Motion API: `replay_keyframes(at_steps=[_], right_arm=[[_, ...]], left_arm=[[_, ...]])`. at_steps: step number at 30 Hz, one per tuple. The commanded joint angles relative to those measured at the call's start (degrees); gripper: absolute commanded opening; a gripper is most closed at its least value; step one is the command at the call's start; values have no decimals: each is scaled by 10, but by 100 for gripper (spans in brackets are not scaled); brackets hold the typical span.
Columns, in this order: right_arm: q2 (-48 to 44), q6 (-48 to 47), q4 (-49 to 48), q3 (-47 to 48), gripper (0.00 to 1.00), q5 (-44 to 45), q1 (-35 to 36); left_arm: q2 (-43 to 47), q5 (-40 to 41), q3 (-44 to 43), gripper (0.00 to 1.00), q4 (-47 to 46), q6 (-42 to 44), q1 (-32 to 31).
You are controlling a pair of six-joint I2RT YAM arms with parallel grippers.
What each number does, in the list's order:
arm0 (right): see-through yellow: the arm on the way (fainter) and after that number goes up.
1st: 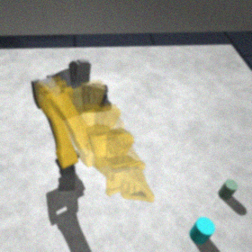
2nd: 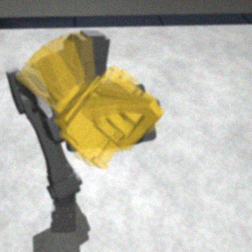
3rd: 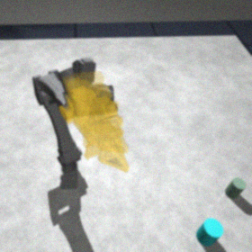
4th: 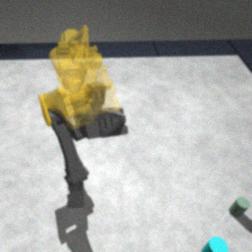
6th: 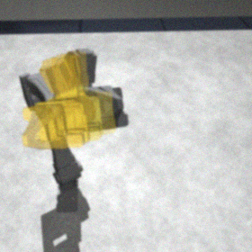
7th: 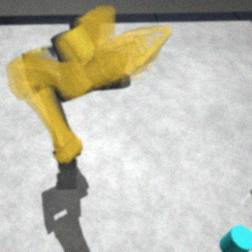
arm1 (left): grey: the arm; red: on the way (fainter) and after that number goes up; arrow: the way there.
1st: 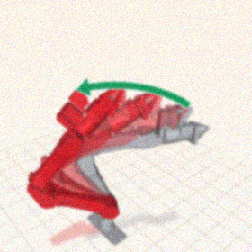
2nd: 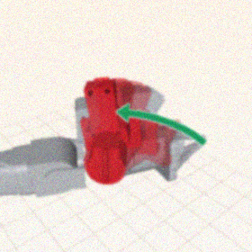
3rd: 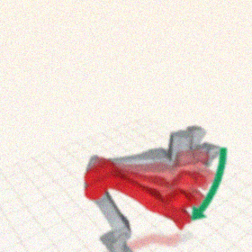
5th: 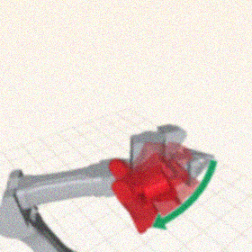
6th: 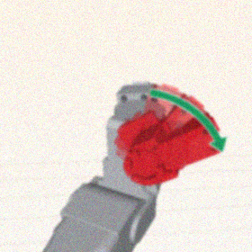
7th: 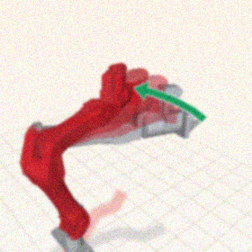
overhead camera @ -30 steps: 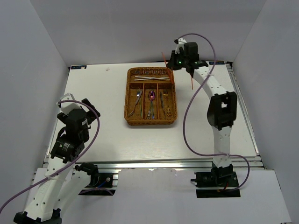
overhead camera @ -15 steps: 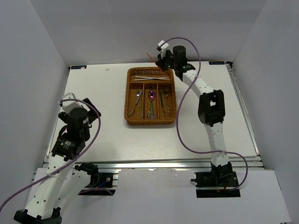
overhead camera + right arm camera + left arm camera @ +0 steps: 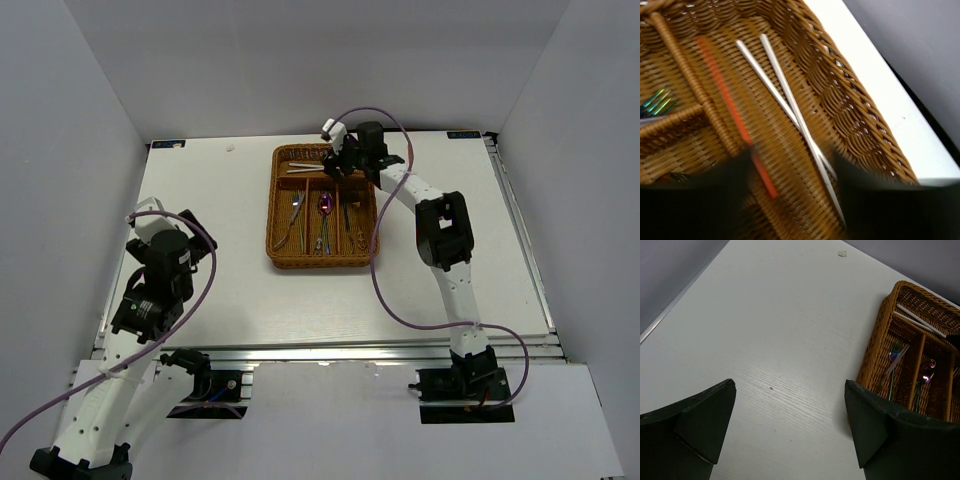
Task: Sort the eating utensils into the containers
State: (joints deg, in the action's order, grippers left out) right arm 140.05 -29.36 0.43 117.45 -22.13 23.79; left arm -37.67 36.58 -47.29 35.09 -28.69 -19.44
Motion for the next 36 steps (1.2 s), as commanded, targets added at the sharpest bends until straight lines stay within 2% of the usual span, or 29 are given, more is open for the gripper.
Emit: replay_keyframes(at_steps=[1,3,6,7,10,12,13,14,16,20,21,24,29,36], right_arm=[[-71,19,-34,-3,89,34,-4],[-90,64,-58,-5,89,94,-8],[-107,236,-32,30,89,323,-28],[-116,311,-18,30,89,332,-44],[-169,336,-18,-19,89,289,-78],[-170,360,1,-26,89,383,-102],[-151,378,93,6,89,391,-116],[-106,415,139,89,89,384,-131],[-74,428,209,144,89,358,-161],[-88,389,147,77,88,349,-172],[-86,377,140,67,84,332,-176],[-44,357,157,112,76,331,-180],[6,347,145,123,75,311,-181],[62,347,140,139,64,301,-183]], left_arm=[[0,-5,4,98,-6,5,3],[-2,-2,4,98,-5,4,3],[-11,-4,4,98,-3,4,3],[-14,-4,4,98,-2,4,3],[-17,-4,3,98,-1,3,3],[-19,-4,4,98,-2,3,3],[-19,-5,4,98,-3,3,3],[-21,-5,4,98,-3,4,3],[-22,-4,4,98,-2,3,3],[-28,0,4,98,-1,3,3],[-31,1,4,98,-1,3,3],[-38,1,3,98,1,2,3],[-43,8,1,98,3,1,4],[-49,4,2,98,2,1,3]])
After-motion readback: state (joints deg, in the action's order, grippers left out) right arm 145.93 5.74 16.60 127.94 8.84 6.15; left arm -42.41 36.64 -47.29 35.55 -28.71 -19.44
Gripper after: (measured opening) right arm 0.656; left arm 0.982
